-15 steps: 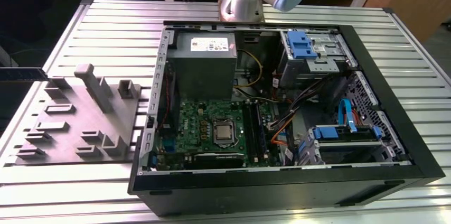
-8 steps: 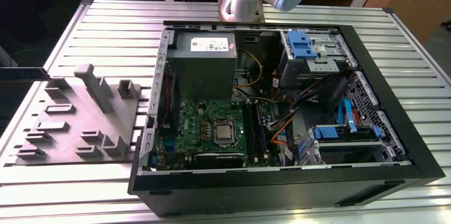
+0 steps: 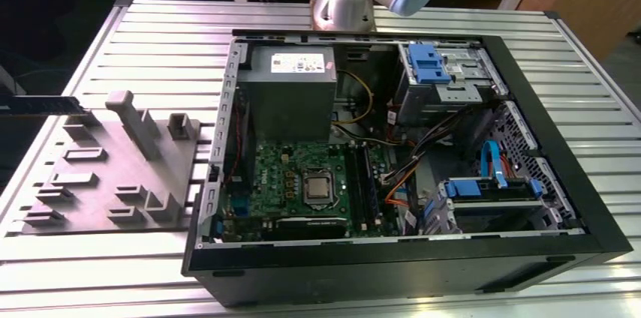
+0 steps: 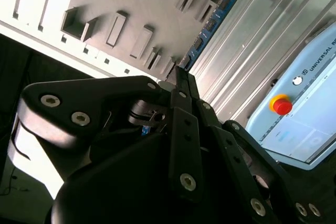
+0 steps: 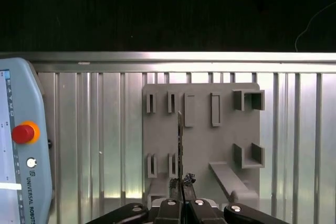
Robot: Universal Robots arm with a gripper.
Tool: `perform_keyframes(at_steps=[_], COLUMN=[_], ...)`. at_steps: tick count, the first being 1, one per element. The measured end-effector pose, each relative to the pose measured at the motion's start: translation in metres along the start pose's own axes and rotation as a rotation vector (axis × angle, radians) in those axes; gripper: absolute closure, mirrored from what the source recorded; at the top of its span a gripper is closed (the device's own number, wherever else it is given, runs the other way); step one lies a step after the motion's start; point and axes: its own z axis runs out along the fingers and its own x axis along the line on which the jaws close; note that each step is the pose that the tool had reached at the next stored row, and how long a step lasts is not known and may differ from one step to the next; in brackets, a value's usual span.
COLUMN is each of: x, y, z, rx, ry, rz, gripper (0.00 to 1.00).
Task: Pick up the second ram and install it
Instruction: 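Pick up the second ram and move it above second insertion slot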
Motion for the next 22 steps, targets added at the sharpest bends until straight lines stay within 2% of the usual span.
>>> perform_keyframes(at_steps=[11,22], x=[-0.0004,-0.0011], y=[-0.0289,-0.0771], z=[0.0010,0.0026], rx=[-0.0001,-0.0002], ry=[-0.0028,-0.0036], rz=[0.000,0.000], gripper=[0.88,0.88])
